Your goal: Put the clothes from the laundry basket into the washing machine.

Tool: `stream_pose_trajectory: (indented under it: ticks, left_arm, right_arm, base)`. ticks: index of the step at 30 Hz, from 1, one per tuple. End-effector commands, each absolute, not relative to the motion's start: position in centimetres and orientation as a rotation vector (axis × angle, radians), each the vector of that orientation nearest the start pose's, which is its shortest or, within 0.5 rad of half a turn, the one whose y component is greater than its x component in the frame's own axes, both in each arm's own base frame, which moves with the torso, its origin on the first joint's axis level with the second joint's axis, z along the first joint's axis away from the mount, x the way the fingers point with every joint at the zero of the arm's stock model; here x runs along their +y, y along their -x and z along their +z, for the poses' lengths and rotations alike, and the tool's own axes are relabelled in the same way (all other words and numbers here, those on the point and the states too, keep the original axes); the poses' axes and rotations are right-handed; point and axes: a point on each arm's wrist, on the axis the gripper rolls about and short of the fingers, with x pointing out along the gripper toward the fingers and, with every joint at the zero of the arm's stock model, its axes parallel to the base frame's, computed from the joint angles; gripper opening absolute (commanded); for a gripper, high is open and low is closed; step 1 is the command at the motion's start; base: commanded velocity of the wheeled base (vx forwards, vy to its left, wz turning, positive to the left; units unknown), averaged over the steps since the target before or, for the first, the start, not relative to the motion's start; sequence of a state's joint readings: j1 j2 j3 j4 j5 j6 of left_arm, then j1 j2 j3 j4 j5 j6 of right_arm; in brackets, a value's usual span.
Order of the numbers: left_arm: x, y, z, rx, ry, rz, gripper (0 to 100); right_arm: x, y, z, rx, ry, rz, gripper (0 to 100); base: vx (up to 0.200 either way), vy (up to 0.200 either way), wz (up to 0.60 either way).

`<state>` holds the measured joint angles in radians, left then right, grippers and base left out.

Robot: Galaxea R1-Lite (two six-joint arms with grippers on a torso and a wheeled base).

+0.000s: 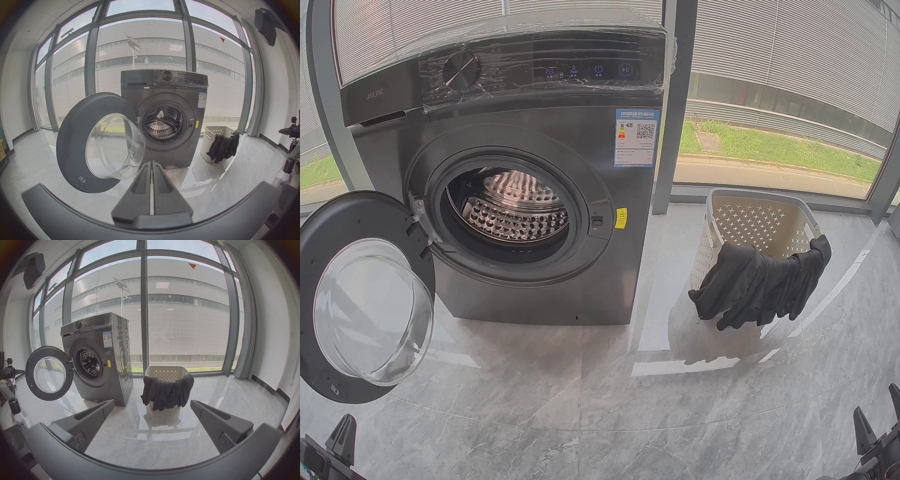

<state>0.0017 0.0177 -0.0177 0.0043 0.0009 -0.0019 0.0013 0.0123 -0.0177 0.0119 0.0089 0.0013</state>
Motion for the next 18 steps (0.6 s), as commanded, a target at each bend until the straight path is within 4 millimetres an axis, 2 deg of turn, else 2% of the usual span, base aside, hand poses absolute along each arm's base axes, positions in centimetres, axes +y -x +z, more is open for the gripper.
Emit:
stream_pose_trajectory:
  ticks: [1, 10, 18]
  left_arm:
    - [0.0, 2.28, 7.52, 0.003, 0.011, 0.005, 0]
    - [0.01, 2.28, 7.52, 0.003, 0.014, 0.006, 0]
    - [0.0, 2.28, 7.52, 0.003, 0.005, 0.003, 0]
  right_arm:
    - [0.02, 2.29, 7.6, 0.011, -0.002, 0.011, 100]
    - [0.02, 2.29, 7.6, 0.011, 0.0, 0.011, 100]
    - [0.02, 2.29, 7.6, 0.011, -0.002, 0.011, 100]
  base:
    - [0.0, 0.0, 0.0]
    - [0.2, 0.0, 0.0]
    - [0.0, 0.0, 0.0]
